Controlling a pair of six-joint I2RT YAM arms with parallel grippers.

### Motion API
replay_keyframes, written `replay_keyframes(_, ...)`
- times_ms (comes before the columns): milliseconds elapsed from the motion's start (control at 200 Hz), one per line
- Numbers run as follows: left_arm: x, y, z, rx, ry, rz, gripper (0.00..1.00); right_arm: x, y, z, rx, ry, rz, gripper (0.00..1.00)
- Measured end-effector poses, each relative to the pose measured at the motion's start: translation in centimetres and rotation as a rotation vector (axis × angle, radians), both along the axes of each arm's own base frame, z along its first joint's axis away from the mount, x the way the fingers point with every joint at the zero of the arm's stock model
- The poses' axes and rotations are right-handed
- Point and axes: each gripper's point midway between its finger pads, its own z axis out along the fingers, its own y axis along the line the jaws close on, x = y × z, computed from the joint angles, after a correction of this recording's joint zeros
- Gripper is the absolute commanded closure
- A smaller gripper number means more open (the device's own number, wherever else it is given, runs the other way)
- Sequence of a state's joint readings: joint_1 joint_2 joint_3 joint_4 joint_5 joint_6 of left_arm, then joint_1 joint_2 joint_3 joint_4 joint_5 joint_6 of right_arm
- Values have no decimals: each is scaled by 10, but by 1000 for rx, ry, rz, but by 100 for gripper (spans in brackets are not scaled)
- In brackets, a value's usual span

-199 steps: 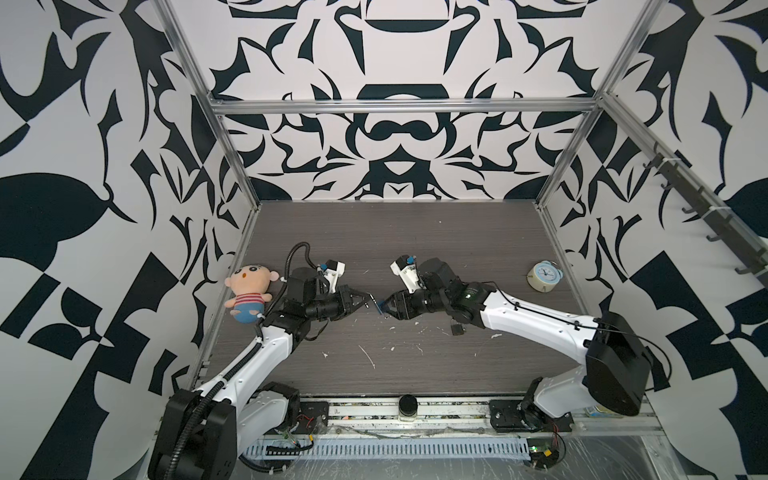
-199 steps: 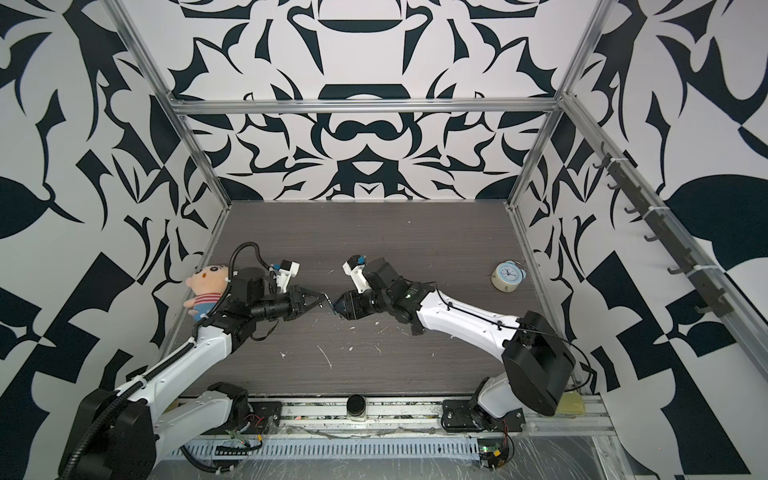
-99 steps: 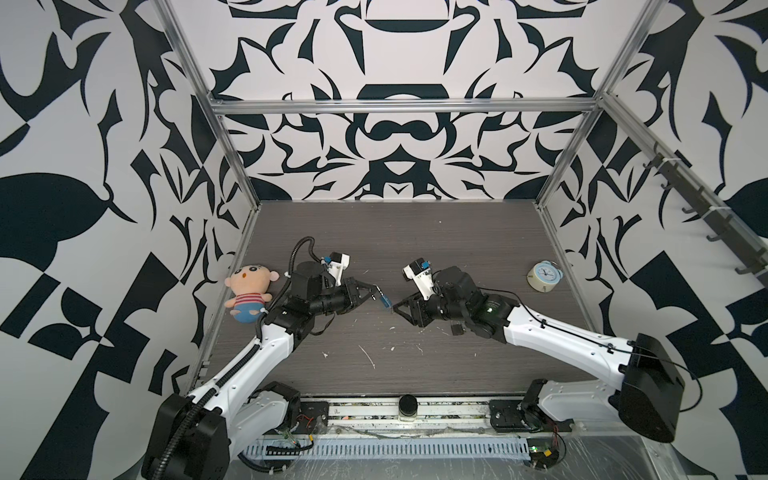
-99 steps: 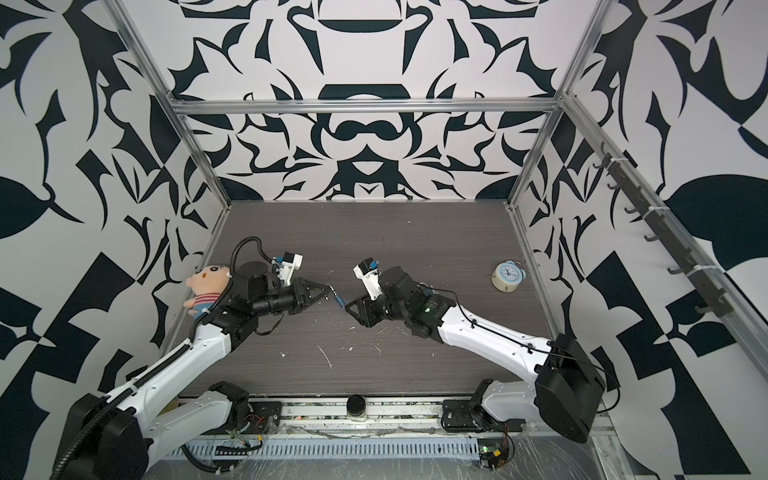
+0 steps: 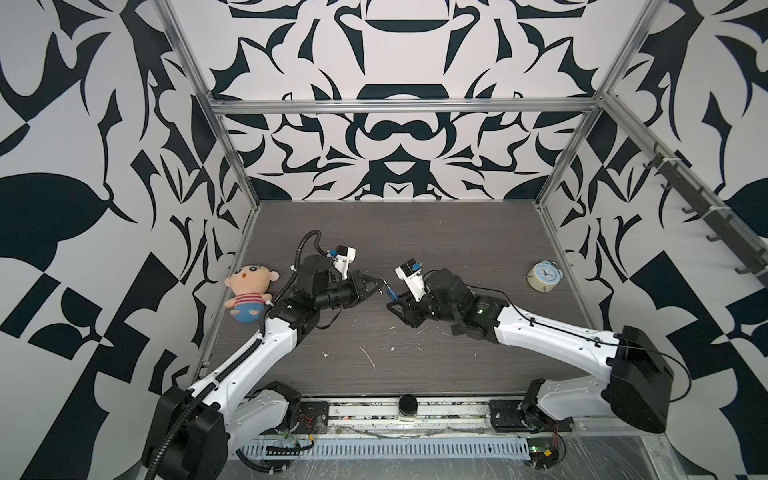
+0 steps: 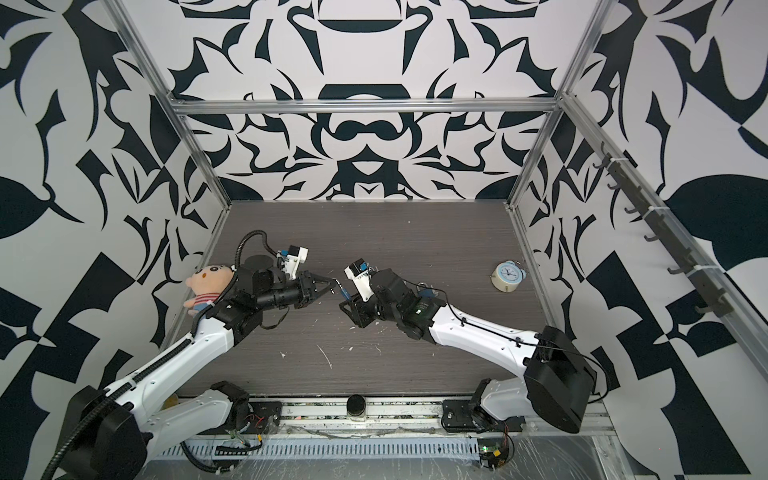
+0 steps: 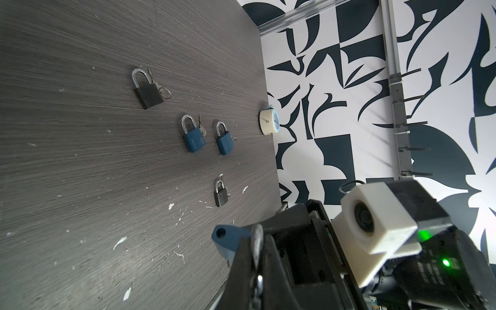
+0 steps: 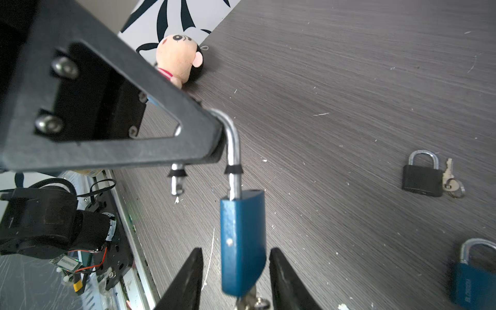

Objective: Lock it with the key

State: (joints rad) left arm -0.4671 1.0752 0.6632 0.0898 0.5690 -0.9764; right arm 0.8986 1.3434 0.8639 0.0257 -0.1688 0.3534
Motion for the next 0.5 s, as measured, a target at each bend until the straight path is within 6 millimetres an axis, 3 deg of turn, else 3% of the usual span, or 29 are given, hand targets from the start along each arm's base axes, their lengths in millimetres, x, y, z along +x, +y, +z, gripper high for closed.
replay_keyframes(500, 1, -3, 3, -2, -3, -2, 100, 15, -1, 9, -8, -72, -48, 70)
